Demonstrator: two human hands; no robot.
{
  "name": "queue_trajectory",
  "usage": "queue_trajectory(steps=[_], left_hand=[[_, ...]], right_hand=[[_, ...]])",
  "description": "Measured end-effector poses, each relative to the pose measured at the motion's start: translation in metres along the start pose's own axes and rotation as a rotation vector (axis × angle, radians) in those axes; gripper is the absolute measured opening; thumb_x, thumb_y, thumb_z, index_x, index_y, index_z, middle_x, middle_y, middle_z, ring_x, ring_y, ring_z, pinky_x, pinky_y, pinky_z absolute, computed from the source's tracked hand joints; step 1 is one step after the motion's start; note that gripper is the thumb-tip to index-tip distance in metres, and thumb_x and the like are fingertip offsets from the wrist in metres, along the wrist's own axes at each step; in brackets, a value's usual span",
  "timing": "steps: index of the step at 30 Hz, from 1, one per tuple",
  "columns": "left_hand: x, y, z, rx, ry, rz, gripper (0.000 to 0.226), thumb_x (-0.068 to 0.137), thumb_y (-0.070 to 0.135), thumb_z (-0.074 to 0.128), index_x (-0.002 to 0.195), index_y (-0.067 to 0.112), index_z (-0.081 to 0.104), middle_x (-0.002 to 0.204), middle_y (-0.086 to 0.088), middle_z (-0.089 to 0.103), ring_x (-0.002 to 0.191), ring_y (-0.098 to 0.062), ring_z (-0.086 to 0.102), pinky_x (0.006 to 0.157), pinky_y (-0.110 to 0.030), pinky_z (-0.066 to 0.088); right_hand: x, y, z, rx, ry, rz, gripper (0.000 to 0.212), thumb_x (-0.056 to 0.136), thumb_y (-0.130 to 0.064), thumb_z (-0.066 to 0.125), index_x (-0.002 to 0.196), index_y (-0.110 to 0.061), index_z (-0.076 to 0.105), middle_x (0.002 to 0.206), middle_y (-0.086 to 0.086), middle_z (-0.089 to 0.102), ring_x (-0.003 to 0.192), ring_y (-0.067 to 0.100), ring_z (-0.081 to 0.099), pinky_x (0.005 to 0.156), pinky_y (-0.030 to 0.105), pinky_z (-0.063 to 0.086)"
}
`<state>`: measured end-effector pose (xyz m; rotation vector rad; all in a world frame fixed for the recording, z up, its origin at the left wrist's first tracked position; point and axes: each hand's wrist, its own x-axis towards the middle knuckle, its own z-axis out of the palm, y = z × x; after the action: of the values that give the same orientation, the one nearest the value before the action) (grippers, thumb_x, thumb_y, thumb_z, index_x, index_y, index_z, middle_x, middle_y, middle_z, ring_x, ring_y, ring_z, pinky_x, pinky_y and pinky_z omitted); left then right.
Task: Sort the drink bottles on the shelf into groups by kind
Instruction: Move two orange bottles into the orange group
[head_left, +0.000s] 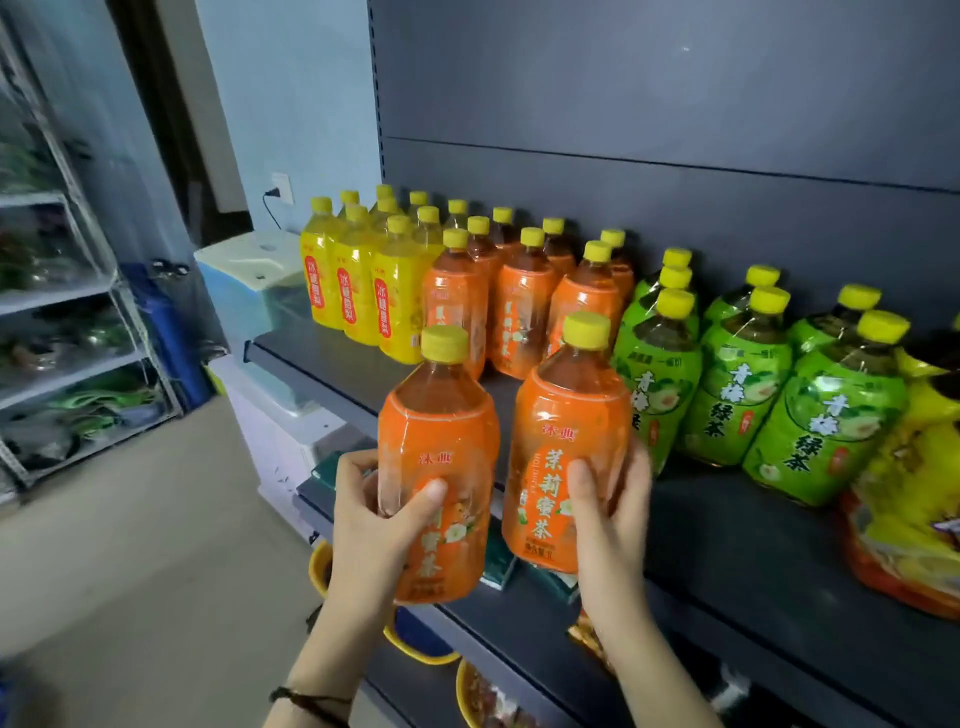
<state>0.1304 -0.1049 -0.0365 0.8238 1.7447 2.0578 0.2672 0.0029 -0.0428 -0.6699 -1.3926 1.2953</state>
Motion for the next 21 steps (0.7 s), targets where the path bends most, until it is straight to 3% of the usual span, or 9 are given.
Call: queue_trajectory(steps=[3, 5, 8, 12, 15, 19, 21], left_hand=[[0.035, -0.008, 0.009, -0.013, -0.045, 0.021, 0.063, 0.045, 0.058, 0.072, 0.095, 0.029, 0.045, 0.099, 0.006, 0.062, 0.084, -0.004, 0.067, 0.059, -0.021, 0.054], [0.053, -0.018, 0.012, -0.026, -0.072, 0.018, 0.066, 0.045, 0.060, 0.074, 0.095, 0.029, 0.045, 0.100, 0.004, 0.062, 0.084, -0.003, 0.068, 0.060, -0.020, 0.054], [0.081, -0.027, 0.021, -0.027, -0.107, 0.017, 0.076, 0.040, 0.069, 0.076, 0.095, 0.028, 0.045, 0.098, 0.005, 0.063, 0.087, -0.007, 0.068, 0.063, -0.022, 0.055], [0.118, -0.042, 0.040, -0.091, -0.157, 0.007, 0.067, 0.046, 0.060, 0.074, 0.095, 0.025, 0.045, 0.097, 0.005, 0.060, 0.085, -0.003, 0.066, 0.063, -0.020, 0.053], [0.146, -0.056, 0.050, -0.088, -0.232, 0.019, 0.064, 0.051, 0.055, 0.074, 0.099, 0.026, 0.044, 0.104, 0.002, 0.059, 0.093, -0.002, 0.064, 0.071, -0.023, 0.053], [0.183, -0.066, 0.054, -0.041, -0.373, 0.017, 0.082, 0.054, 0.057, 0.076, 0.123, 0.027, 0.043, 0.111, 0.018, 0.063, 0.100, 0.002, 0.063, 0.077, -0.020, 0.054], [0.199, -0.068, 0.057, 0.082, -0.371, 0.059, 0.066, 0.058, 0.060, 0.068, 0.117, 0.034, 0.051, 0.103, 0.021, 0.067, 0.095, 0.001, 0.064, 0.075, -0.018, 0.053]], right_hand=[[0.027, 0.015, 0.012, -0.024, 0.034, -0.034, 0.083, 0.057, -0.081, 0.064, 0.130, -0.055, 0.035, 0.134, -0.016, 0.052, 0.116, 0.003, 0.058, 0.091, 0.029, 0.052], [0.037, 0.024, 0.018, -0.041, 0.064, -0.038, 0.080, 0.059, -0.080, 0.063, 0.130, -0.055, 0.035, 0.134, -0.014, 0.052, 0.117, 0.004, 0.057, 0.093, 0.033, 0.052], [0.053, 0.035, 0.025, -0.084, 0.102, -0.067, 0.076, 0.063, -0.078, 0.063, 0.129, -0.056, 0.034, 0.130, -0.022, 0.053, 0.116, 0.001, 0.058, 0.094, 0.032, 0.051], [0.075, 0.046, 0.034, -0.094, 0.142, -0.087, 0.064, 0.071, -0.060, 0.064, 0.127, -0.060, 0.031, 0.128, -0.028, 0.051, 0.117, -0.001, 0.056, 0.096, 0.032, 0.051], [0.089, 0.054, 0.040, -0.116, 0.195, -0.094, 0.071, 0.065, -0.072, 0.067, 0.126, -0.064, 0.032, 0.136, -0.022, 0.047, 0.122, 0.002, 0.053, 0.098, 0.033, 0.049], [0.098, 0.060, 0.052, -0.101, 0.259, -0.076, 0.076, 0.058, -0.079, 0.066, 0.124, -0.067, 0.032, 0.135, -0.026, 0.046, 0.119, -0.006, 0.053, 0.090, 0.017, 0.050], [0.101, 0.060, 0.058, -0.096, 0.281, -0.051, 0.082, 0.054, -0.082, 0.066, 0.125, -0.065, 0.030, 0.133, -0.027, 0.045, 0.114, -0.013, 0.053, 0.083, 0.008, 0.047]])
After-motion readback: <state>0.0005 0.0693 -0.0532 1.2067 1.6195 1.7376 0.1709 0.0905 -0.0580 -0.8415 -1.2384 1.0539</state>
